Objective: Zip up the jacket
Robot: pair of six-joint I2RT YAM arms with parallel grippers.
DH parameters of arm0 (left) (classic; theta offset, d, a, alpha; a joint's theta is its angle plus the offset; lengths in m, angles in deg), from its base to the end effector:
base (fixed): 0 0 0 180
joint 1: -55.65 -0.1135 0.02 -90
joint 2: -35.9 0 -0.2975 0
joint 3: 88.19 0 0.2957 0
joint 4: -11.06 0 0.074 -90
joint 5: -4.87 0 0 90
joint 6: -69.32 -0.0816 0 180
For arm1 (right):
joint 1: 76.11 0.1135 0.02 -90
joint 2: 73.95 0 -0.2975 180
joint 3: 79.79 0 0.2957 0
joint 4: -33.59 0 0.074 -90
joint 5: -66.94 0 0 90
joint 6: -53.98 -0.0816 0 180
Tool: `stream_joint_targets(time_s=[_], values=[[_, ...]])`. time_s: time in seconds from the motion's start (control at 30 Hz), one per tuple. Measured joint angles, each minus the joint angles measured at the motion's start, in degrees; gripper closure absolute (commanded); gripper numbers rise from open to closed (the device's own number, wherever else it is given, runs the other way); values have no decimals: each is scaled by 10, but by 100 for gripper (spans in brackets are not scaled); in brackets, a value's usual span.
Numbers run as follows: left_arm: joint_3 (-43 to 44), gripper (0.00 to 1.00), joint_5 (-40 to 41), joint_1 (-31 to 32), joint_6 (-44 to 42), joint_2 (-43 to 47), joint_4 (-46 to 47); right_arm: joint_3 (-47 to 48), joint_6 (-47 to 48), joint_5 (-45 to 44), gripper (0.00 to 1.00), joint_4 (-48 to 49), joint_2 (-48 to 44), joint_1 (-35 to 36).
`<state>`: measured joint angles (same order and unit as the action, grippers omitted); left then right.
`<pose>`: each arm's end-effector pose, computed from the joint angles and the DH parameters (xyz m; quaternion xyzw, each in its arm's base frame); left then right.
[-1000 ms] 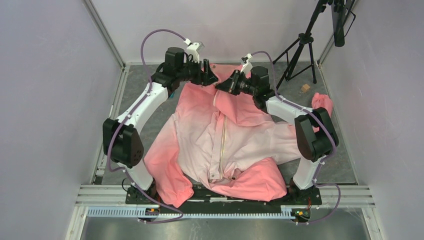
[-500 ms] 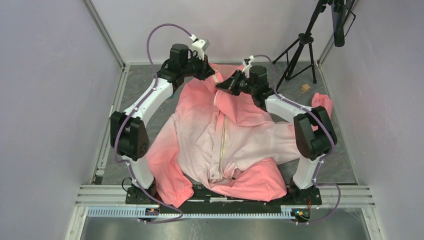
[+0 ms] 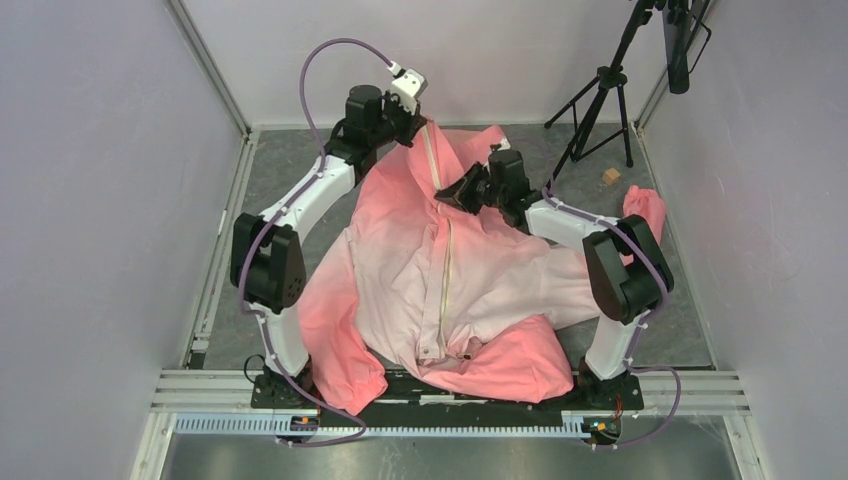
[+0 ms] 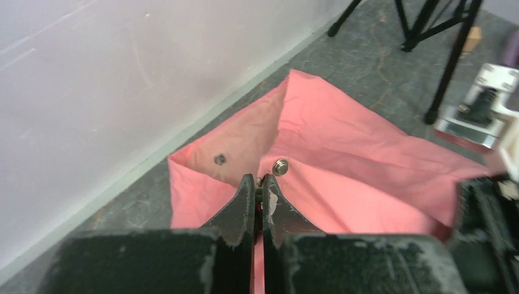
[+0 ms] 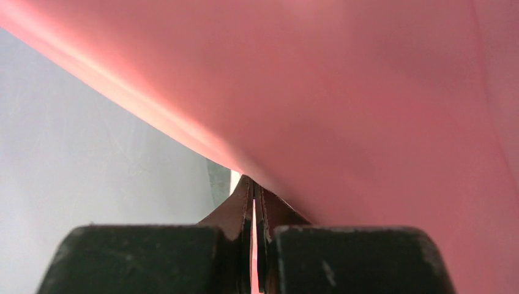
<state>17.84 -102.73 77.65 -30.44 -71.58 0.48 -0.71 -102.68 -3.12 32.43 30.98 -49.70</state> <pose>0.5039 -0.2302 0.3581 0.3028 0.7125 -0.1845 0.6055 0.4328 0.2460 0.2036 0.2040 0.8197 0.4750 0.2468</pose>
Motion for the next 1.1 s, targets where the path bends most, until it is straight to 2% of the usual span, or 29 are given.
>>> stream_joint_targets(time_s=[0.33,0.63,0.87,1.1], values=[[77,98,38,0,-51,-97,63,-106,-30,-10,100,-52,-44,40],[114,98,55,0,-68,-153,109,-235,-82,-10,100,-102,-196,84],[117,98,78,0,-68,-174,158,-302,-125,-11,100,-150,-270,164],[153,98,95,3,-80,-216,165,-430,-202,-48,100,-123,-340,243]])
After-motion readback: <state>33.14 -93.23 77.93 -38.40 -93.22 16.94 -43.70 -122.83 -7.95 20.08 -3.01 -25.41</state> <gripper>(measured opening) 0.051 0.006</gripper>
